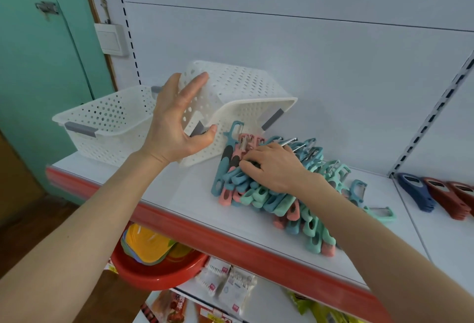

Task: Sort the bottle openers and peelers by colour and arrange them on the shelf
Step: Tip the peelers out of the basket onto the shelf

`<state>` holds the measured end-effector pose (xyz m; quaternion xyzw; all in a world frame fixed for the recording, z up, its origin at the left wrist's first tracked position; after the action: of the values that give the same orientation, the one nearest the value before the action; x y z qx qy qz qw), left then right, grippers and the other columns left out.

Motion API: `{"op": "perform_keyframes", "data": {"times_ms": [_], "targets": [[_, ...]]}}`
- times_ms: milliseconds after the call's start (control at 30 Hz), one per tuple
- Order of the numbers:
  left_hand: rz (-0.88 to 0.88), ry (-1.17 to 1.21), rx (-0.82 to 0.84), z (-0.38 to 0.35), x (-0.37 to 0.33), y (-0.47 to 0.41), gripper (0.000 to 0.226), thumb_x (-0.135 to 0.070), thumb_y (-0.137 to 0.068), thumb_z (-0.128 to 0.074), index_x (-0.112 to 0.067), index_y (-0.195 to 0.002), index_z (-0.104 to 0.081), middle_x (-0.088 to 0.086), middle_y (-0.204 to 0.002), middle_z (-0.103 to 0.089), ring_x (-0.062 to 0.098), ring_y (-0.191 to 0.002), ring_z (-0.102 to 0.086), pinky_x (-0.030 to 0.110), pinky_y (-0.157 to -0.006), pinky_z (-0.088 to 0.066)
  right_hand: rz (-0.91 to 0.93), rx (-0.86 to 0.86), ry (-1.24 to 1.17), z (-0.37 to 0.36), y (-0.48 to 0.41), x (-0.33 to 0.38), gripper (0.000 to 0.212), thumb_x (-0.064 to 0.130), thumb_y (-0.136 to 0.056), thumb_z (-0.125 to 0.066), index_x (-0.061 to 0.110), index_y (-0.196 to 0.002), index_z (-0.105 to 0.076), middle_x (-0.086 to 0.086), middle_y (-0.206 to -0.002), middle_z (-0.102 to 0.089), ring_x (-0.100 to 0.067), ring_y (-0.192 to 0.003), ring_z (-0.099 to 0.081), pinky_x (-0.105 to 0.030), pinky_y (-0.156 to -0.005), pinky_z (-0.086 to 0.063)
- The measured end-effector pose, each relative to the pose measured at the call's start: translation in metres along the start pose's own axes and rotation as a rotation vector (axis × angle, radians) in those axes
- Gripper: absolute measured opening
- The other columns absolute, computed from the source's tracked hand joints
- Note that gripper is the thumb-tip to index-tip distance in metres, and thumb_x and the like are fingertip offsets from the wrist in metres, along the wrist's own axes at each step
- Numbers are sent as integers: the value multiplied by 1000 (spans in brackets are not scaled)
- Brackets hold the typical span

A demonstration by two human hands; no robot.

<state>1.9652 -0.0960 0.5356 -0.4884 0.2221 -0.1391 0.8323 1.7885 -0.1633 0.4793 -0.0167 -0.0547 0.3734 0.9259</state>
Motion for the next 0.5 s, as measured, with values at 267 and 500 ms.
{"op": "perform_keyframes", "data": {"times_ms": [267,500], "targets": [[46,25,-33,3,1,-1,70,-38,-69,-62,-23,-132,-34,9,-117,-39,7,-108,-37,9,-96,-29,-42,-19,13,-1,5,-3,42,45,-96,-25,31,-123,-54,4,-129,-53,-24,-125,-38,-49,-103,-27],[72,-1,-35,4,-4,0,71,-40,-69,-60,-21,-132,-35,15,-122,-40,21,-115,-38,10,-100,-25,60,155,-15,-9,0,11,50,52,-97,-15,36,-140,-35,12,-152,-25,-17,-142,-14,-58,-111,0]]}}
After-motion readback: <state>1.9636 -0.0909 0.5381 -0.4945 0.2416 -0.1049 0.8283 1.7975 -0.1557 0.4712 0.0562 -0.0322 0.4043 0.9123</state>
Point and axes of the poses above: each hand's wrist, its own y-axis away from the middle knuckle, its own z-axis out of the back of the hand, x = y × z, the point moved 4 cm from there along -y, towards the middle knuckle
